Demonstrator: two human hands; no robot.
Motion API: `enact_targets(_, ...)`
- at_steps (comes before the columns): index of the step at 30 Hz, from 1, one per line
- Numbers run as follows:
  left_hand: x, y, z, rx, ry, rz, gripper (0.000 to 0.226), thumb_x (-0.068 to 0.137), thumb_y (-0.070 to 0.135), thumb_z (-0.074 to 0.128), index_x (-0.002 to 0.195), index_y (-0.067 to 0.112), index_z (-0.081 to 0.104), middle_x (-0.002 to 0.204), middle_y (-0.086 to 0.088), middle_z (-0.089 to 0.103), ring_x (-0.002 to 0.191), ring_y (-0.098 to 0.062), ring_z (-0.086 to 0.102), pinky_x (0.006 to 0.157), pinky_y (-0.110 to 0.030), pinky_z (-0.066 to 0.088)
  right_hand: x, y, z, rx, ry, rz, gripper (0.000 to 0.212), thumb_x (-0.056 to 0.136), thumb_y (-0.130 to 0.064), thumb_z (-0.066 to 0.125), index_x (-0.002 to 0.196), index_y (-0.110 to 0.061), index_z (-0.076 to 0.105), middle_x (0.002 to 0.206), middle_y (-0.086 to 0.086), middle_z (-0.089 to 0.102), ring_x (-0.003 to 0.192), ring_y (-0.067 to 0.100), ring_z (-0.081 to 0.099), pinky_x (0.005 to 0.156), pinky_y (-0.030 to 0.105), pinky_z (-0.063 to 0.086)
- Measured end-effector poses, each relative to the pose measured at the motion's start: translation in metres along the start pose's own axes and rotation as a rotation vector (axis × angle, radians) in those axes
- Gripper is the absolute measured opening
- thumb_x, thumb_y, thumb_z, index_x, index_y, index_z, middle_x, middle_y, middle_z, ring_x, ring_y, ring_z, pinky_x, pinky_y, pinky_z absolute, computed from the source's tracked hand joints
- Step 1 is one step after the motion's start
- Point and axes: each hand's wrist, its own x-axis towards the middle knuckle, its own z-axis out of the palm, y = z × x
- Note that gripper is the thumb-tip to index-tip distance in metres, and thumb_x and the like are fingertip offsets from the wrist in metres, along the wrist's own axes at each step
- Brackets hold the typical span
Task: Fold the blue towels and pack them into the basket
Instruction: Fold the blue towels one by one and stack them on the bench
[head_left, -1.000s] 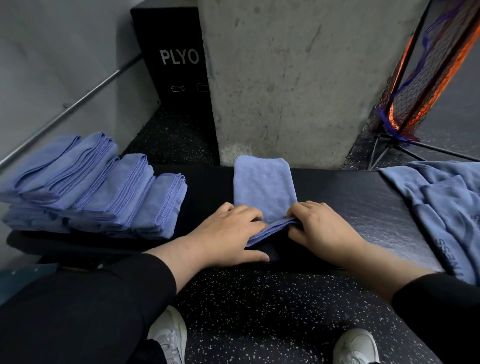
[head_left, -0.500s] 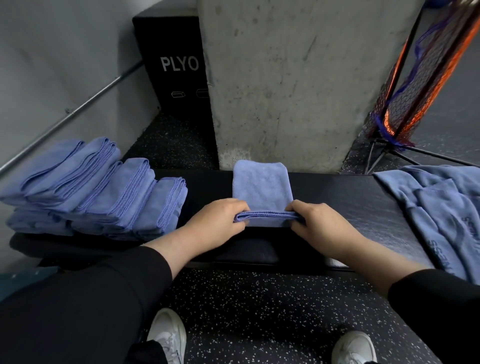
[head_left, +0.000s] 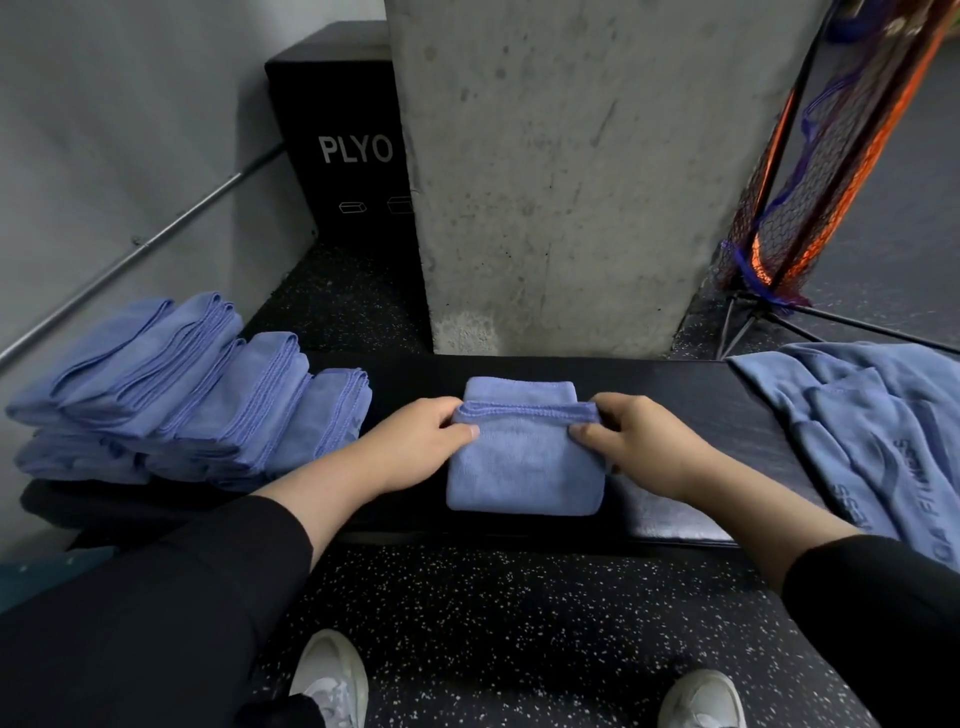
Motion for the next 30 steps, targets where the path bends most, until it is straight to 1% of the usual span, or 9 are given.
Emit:
enact_targets(5,0.033,-0.002,0.002,0.02,0.07,-0.099,0.028,0.101,0.034,0.05,0.099,0.009,0.061,0.098,-0.009,0.069,0.09,-0.027,0.068,0.082,-0.05,0.058,0.032,0.004,0.01,-0.138,0.096,0.086,0.033,0.099,-0.036,0.055,0.073,-0.018,0.046,0.069,-0.004,0.054,0.065,0.017,0.052,0.054,0.031,0.034)
enact_targets(9,0.06,-0.006,0.008,0.088,0.159,-0.12,0.026,0.102,0.033,0.052,0.092,0.009,0.057,0.085,-0.004,0.064,0.074,-0.022,0.06,0.066,-0.035,0.049,0.057,0.011,0.016,-0.157,0.15,0.153,0.036,0.098,-0.038,0.056,0.072,-0.016,0.045,0.07,-0.002,0.054,0.073,0.025,0.054,0.059,0.034,0.033)
enact_targets(13,0.066,-0.011,0.012,0.354,0.286,-0.168,0.023,0.1,0.042,0.054,0.112,0.022,0.054,0.099,0.006,0.059,0.089,-0.022,0.06,0.073,-0.036,0.047,0.067,0.022,0.024,-0.23,0.177,0.203,0.03,0.092,-0.048,0.063,0.092,-0.019,0.056,0.09,0.0,0.064,0.093,0.027,0.062,0.072,0.034,0.044)
enact_targets(16,0.062,-0.01,0.009,0.473,0.404,0.064,0.033,0.1,0.039,0.053,0.128,0.023,0.054,0.119,0.001,0.055,0.108,-0.023,0.057,0.083,-0.039,0.047,0.066,0.022,0.025,-0.303,0.362,0.124,0.041,0.09,-0.052,0.063,0.114,-0.019,0.057,0.113,0.006,0.059,0.108,0.031,0.056,0.089,0.044,0.048)
enact_targets(18,0.058,-0.011,0.01,0.52,0.375,0.334,0.038,0.098,0.041,0.049,0.129,0.021,0.06,0.125,0.001,0.058,0.114,-0.023,0.056,0.094,-0.042,0.046,0.061,0.014,0.025,-0.35,0.457,-0.102,0.036,0.092,-0.048,0.057,0.112,-0.018,0.06,0.112,0.005,0.059,0.106,0.032,0.056,0.088,0.048,0.049)
enact_targets(22,0.046,-0.02,0.028,0.729,0.109,0.438,0.055,0.099,0.05,0.038,0.146,0.025,0.047,0.158,0.003,0.039,0.146,-0.016,0.033,0.119,-0.042,0.026,0.044,0.004,0.045,-0.429,0.29,-0.392,0.045,0.095,-0.049,0.035,0.119,-0.025,0.064,0.128,-0.004,0.062,0.118,0.023,0.06,0.094,0.048,0.049)
enact_targets(24,0.043,-0.028,0.038,0.801,-0.027,0.323,0.06,0.105,0.052,0.029,0.159,0.027,0.023,0.169,0.007,0.01,0.155,-0.009,0.004,0.126,-0.042,0.007,0.036,0.013,0.058,-0.49,0.066,-0.297,0.069,0.091,-0.062,0.018,0.144,-0.028,0.049,0.156,-0.007,0.041,0.145,0.013,0.036,0.115,0.053,0.033)
enact_targets(26,0.042,-0.031,0.04,0.804,-0.078,0.241,0.064,0.106,0.053,0.023,0.162,0.027,0.006,0.169,0.011,-0.006,0.154,-0.004,-0.009,0.126,-0.044,0.0,0.034,0.026,0.06,-0.548,-0.115,-0.162,0.093,0.081,-0.077,-0.002,0.159,-0.03,0.02,0.167,-0.015,0.008,0.154,0.005,0.003,0.123,0.052,0.011)
enact_targets(30,0.041,-0.031,0.04,0.747,-0.114,0.183,0.066,0.105,0.055,0.019,0.161,0.029,-0.003,0.167,0.016,-0.016,0.151,-0.001,-0.018,0.126,-0.046,-0.003,0.036,0.036,0.052,-0.539,-0.144,-0.088,0.08,0.091,-0.067,0.005,0.161,-0.03,0.002,0.166,-0.019,-0.009,0.151,-0.001,-0.013,0.124,0.05,0.001)
